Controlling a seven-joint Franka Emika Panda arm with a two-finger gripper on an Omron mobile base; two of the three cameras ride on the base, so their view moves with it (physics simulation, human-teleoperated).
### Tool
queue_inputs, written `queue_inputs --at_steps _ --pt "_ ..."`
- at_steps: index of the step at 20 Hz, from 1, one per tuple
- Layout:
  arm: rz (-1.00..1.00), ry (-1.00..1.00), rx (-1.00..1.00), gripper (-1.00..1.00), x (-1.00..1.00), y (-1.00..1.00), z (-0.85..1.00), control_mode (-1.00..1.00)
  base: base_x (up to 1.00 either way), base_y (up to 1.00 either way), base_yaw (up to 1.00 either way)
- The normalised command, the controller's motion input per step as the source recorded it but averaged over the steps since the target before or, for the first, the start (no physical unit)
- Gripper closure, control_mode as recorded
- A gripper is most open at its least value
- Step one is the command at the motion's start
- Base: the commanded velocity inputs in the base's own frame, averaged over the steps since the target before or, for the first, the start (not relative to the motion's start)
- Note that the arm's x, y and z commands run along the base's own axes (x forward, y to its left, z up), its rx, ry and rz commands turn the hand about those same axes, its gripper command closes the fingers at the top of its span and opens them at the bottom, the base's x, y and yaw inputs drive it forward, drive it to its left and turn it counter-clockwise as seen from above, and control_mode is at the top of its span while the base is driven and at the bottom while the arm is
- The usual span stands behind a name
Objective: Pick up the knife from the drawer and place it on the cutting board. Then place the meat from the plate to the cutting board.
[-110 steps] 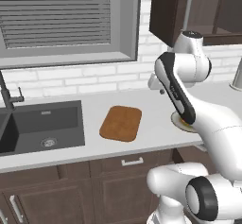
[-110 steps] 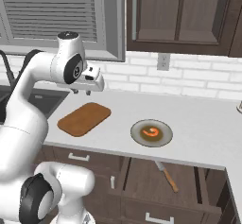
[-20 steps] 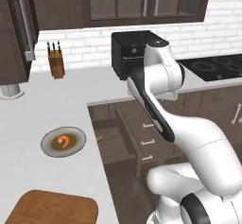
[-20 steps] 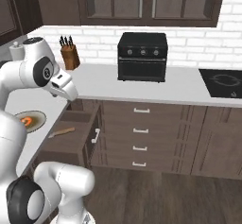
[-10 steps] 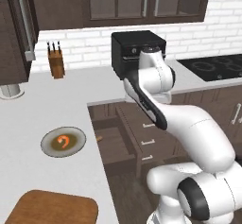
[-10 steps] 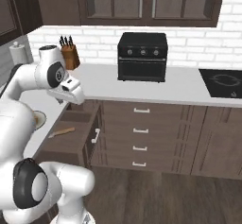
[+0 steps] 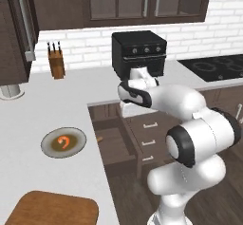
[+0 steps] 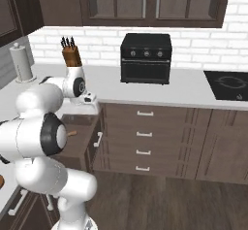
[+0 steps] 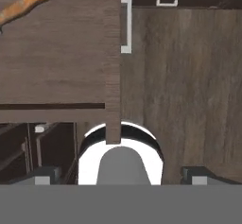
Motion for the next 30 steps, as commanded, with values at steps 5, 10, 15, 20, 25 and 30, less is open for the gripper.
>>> queue_inputs --at_steps 5,10,15,20,25,30 --pt "0.29 0.10 0.00 -1.00 0.14 0.00 -1.00 -1.00 0.00 0.00 0.00" --pt "0.16 0.07 0.02 -1.00 0.35 0.00 -0.91 -1.00 0.00 0.00 0.00" --pt "0.03 0.00 0.08 -1.00 0.27 0.00 -0.83 -1.00 0.00 0.00 0.00" --pt "0.00 0.00 0.03 -1.00 0.32 0.00 -0.54 -1.00 0.00 0.00 0.00" --pt "0.00 0.00 0.00 -1.00 0.04 0.00 -0.21 -1.00 0.00 0.00 0.00" --pt "0.01 -0.03 0.00 -1.00 -0.03 -0.77 -0.01 -1.00 0.00 0.00 0.00"
